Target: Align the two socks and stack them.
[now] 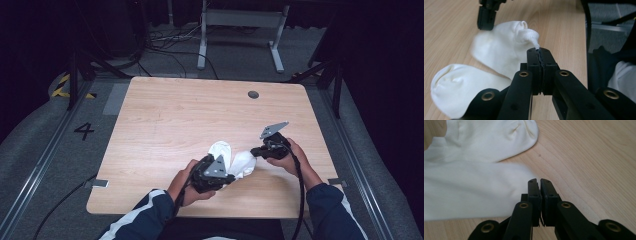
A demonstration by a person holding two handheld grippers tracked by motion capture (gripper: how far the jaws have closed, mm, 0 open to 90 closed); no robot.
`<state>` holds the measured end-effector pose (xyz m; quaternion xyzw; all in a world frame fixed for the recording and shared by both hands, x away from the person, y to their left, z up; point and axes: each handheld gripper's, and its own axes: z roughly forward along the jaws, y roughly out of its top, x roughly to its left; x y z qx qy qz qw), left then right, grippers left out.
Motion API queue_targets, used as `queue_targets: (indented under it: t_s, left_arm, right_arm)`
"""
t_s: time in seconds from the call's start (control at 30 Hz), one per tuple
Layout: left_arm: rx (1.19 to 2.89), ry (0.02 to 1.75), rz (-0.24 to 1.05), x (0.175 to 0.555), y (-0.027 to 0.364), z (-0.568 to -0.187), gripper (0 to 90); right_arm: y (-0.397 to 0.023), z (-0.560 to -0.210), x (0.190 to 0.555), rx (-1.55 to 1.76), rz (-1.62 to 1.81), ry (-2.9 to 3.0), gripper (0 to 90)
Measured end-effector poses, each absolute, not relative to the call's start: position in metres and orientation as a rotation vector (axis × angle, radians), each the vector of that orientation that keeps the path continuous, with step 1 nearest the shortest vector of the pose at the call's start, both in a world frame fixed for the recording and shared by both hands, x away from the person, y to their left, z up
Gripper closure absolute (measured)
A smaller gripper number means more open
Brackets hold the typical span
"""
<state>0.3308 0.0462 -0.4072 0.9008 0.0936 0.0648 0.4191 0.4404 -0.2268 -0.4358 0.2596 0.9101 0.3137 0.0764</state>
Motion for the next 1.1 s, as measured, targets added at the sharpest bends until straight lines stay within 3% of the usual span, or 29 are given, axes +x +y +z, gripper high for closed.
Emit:
queue_targets:
  t_s: [0.1,0.3,0.43,0.73,0.9,0.97,1.03,1.1]
  left_arm:
    - [2.225,0.283,0.174,0.333,0.064,-0.403,88.3]
    - [2.192,0.381,0.158,0.343,0.088,-0.412,88.4]
    - [2.185,0.406,0.157,0.344,0.096,-0.415,88.4]
    - [2.187,0.42,0.155,0.346,0.097,-0.42,88.4]
    - [2.18,0.416,0.134,0.348,0.098,-0.422,88.4]
    - [2.182,0.412,0.134,0.348,0.098,-0.422,88.3]
    - [2.178,0.413,0.134,0.349,0.098,-0.421,88.4]
    - [2.179,0.414,0.131,0.349,0.099,-0.421,88.3]
  right_arm:
    - [-0.224,-0.434,0.439,0.793,0.911,2.72,86.6]
    - [-0.221,-0.43,0.421,0.56,1.08,2.743,70.3]
    - [-0.223,-0.423,0.39,0.36,1.179,2.733,61.8]
    - [-0.201,-0.449,0.348,0.15,1.131,2.776,54.3]
    - [-0.191,-0.46,0.35,0.161,1.064,2.755,58.7]
    - [-0.191,-0.464,0.353,0.185,1.035,2.731,68.5]
    - [-0.193,-0.465,0.354,0.199,1.026,2.72,71.1]
    - [-0.198,-0.464,0.356,0.202,1.04,2.704,85.2]
